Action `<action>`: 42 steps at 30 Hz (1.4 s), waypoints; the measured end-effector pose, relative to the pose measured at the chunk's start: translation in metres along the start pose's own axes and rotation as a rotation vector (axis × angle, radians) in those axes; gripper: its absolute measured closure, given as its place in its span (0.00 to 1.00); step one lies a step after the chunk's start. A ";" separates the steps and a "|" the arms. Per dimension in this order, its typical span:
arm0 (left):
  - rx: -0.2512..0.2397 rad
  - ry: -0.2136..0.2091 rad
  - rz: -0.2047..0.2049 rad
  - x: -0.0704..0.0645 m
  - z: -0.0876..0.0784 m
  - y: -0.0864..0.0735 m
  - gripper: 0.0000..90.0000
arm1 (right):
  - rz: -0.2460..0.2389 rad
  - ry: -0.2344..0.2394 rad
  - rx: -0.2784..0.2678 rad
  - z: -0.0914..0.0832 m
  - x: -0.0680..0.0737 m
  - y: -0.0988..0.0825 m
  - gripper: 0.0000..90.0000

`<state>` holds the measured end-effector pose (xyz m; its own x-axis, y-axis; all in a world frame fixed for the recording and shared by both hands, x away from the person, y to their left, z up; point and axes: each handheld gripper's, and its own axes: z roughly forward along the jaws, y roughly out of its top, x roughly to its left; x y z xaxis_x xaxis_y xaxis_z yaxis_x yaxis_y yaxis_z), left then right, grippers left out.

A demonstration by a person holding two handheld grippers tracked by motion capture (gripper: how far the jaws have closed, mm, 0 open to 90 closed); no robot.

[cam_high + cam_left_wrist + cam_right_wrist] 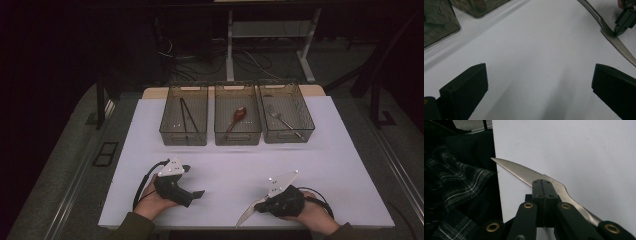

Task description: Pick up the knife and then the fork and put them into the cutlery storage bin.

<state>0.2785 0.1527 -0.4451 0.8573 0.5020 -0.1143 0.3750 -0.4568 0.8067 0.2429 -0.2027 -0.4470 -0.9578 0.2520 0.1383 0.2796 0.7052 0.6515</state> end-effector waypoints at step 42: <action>0.001 -0.005 -0.001 0.000 0.000 0.000 0.00 | 0.167 -0.083 -0.006 -0.001 -0.032 0.039 0.80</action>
<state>0.2787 0.1525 -0.4452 0.8589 0.4984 -0.1178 0.3758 -0.4571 0.8061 0.2849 -0.1840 -0.4250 -0.8893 0.4191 0.1832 0.4335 0.6448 0.6295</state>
